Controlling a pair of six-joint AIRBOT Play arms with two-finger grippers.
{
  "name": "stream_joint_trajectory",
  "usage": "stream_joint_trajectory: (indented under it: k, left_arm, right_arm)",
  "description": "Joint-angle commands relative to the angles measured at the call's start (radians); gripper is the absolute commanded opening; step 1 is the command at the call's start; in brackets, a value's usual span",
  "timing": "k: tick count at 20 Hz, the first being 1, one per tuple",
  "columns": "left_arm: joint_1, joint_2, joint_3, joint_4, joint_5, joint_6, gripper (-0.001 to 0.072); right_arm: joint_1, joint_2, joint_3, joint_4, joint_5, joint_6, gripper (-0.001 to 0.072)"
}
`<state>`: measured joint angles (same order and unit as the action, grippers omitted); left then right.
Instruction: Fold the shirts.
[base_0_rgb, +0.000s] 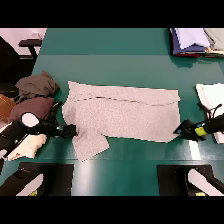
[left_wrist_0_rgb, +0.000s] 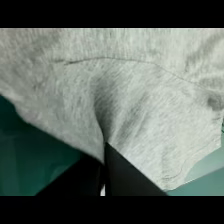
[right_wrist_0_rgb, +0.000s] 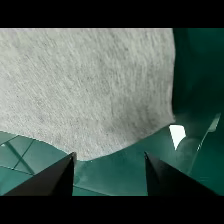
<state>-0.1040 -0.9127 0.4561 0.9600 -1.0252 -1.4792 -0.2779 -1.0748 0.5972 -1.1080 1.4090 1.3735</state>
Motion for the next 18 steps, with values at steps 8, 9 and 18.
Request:
stream_joint_trajectory:
  k: [8, 9, 18]
  left_arm:
    - [0.0, 0.093, 0.02, 0.032, -0.188, 0.025, 0.0019]
    - [0.0, 0.148, 0.02, 0.036, -0.217, 0.007, 0.0019]
    - [0.0, 0.313, 0.117, 0.037, -0.284, -0.072, 0.0019]
  right_arm:
    - [0.133, 0.016, -0.006, -0.071, -0.003, 0.0, 0.0016]
    - [0.133, 0.048, 0.006, -0.122, 0.033, 0.0, 0.0016]
    - [0.156, 0.277, 0.185, -0.223, 0.153, 0.06, 0.0015]
